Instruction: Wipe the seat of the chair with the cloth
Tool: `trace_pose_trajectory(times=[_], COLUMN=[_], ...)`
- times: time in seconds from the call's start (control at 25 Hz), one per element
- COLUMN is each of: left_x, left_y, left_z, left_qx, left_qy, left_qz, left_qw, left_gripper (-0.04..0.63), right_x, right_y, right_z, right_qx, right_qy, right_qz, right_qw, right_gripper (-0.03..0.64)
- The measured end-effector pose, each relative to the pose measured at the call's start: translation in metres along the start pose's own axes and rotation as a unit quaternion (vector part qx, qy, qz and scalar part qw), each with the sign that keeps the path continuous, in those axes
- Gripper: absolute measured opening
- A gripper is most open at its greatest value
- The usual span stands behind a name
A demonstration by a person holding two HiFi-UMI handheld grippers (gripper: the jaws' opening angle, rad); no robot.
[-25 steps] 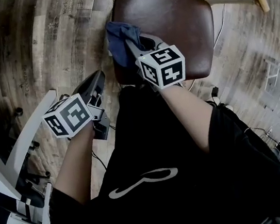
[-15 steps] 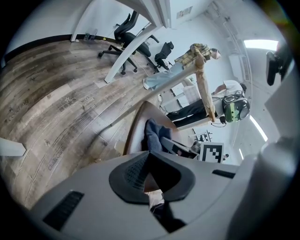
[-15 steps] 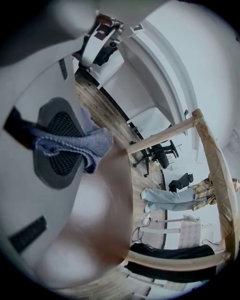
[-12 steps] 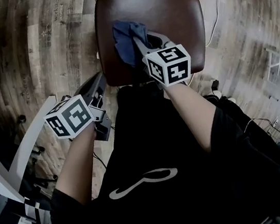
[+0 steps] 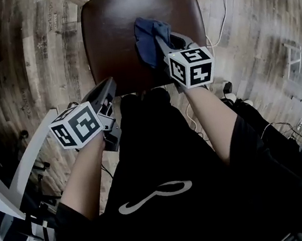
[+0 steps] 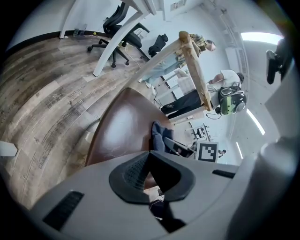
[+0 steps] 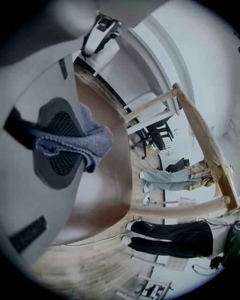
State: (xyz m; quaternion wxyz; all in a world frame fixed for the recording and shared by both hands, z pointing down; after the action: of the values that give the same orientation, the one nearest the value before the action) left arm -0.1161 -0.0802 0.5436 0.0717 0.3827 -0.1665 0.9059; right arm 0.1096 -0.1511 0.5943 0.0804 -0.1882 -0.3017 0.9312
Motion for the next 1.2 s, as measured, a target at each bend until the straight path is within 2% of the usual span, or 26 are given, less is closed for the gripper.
trace_pose_trajectory(times=[0.76,1.2], left_x=[-0.066,-0.091], left_y=[-0.027,-0.035], left_z=[0.052,0.073], left_qx=[0.018,0.019], left_qy=[0.0,-0.006], left_qz=[0.017,0.021], left_qw=[0.9997,0.9996], left_gripper=[0.012,0.012], right_x=[-0.123,-0.14], right_y=[-0.012,-0.016], right_z=[-0.057,-0.062], right_qx=[-0.01,-0.003], right_qy=[-0.05,-0.035], right_qz=[0.026,0.026], right_qw=[0.998,0.999], right_gripper=[0.052,0.052])
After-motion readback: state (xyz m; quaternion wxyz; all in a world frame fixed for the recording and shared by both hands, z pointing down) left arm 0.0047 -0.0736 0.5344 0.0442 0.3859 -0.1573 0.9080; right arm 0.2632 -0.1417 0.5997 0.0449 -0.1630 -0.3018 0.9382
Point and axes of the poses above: the fingertips, and each gripper's own axes: z forward along the fingers, x to its left, y out of its top, the point moved 6 cm from there along -z, backward along the fingers, and after that the axes turned 3 degrees about z, right-handed, at the moved point
